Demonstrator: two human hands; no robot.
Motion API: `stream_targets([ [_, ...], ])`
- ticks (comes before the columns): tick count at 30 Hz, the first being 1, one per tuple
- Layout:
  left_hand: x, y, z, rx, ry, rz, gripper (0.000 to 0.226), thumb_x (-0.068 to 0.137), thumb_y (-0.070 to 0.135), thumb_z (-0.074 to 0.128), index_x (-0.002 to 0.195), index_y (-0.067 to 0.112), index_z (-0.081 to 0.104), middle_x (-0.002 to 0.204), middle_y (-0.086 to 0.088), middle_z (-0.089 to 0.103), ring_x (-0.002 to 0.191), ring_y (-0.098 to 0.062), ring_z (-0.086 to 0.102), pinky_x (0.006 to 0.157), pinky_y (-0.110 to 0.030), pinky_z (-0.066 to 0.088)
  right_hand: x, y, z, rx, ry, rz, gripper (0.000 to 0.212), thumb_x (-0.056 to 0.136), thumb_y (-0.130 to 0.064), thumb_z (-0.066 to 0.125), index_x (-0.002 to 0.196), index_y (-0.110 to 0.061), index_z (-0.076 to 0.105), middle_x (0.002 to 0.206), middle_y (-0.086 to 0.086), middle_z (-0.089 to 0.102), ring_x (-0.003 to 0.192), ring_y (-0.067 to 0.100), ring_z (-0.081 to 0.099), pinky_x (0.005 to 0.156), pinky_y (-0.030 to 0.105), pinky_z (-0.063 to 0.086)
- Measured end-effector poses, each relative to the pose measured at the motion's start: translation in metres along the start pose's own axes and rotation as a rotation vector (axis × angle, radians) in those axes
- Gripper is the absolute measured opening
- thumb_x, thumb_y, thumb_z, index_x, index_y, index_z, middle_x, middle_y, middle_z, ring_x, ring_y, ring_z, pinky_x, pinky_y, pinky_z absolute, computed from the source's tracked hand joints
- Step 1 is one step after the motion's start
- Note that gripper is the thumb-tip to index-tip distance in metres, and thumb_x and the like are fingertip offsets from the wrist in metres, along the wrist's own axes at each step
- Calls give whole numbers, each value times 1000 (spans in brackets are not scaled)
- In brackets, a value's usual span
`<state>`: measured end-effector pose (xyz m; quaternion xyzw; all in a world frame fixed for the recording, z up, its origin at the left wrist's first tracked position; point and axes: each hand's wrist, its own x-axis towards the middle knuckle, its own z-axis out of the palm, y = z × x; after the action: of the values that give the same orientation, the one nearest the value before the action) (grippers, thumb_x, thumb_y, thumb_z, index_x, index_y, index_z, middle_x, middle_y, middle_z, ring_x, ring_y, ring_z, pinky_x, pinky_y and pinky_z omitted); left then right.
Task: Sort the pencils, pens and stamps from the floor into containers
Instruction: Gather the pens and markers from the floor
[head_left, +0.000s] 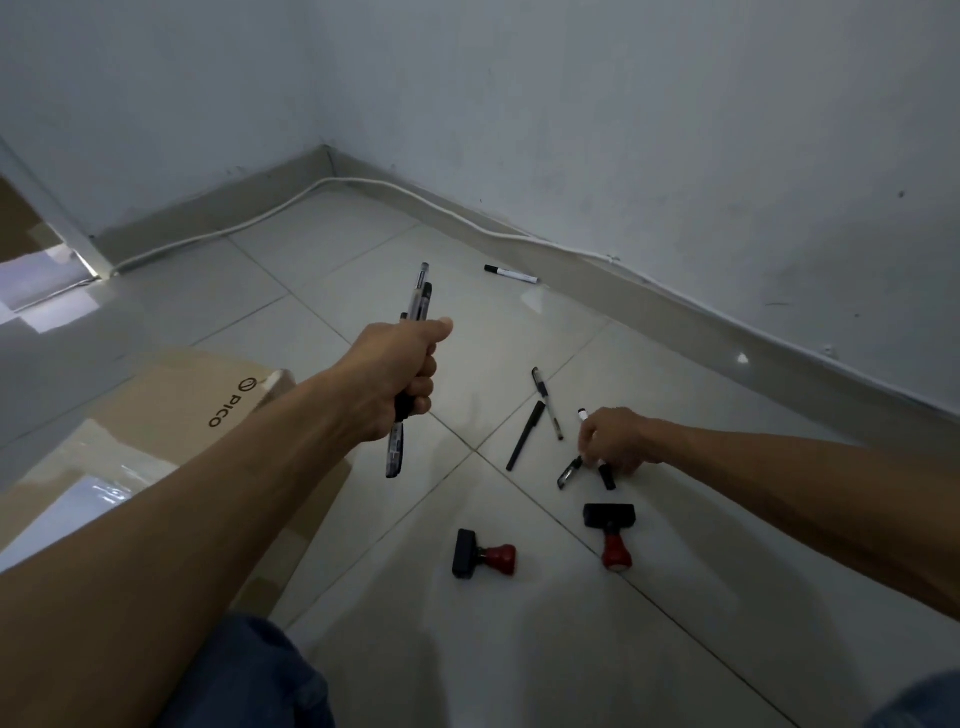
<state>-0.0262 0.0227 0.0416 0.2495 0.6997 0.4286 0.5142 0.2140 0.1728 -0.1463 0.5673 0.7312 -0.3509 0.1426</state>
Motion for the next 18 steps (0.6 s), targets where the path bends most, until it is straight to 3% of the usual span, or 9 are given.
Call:
stream_targets([
  [3,-4,-4,6,49,-21,6,34,103,33,61,77,21,44,48,8,32,39,-9,27,38,-23,32,-3,0,14,-104,89,-46,22,90,-21,67,107,-9,75,110,10,70,103,29,67,76,33,57],
  [8,-9,-6,13,118,-70,38,36,103,33,62,75,22,42,47,8,31,40,-10,27,39,-24,32,5,4,24,-98,136,-16,30,86,-28,67,95,-1,75,95,14,74,88,29,70,63,28,48],
  [12,-10,-2,9,102,-83,49,35,103,32,62,77,21,42,48,8,31,41,-10,27,39,-23,33,7,5,31,-123,176,8,24,77,-20,70,91,-1,65,94,11,65,82,26,62,63,27,45],
  [14,-9,0,6,79,-83,51,34,103,32,62,77,21,43,49,8,31,41,-9,27,39,-23,33,8,2,32,-103,213,29,24,78,-16,68,98,-6,58,106,14,66,91,29,62,67,28,43],
  [16,-8,2,2,52,-80,54,35,103,33,62,76,22,42,50,8,31,41,-10,27,39,-23,33,13,-1,30,-47,256,32,36,82,-13,64,117,-5,56,119,18,65,103,33,64,71,29,43],
  [18,-7,4,0,33,-79,58,36,102,33,63,76,23,41,52,8,30,41,-10,26,40,-23,32,17,-6,22,46,295,32,36,87,-11,61,121,-4,55,120,21,62,101,34,63,69,29,44],
])
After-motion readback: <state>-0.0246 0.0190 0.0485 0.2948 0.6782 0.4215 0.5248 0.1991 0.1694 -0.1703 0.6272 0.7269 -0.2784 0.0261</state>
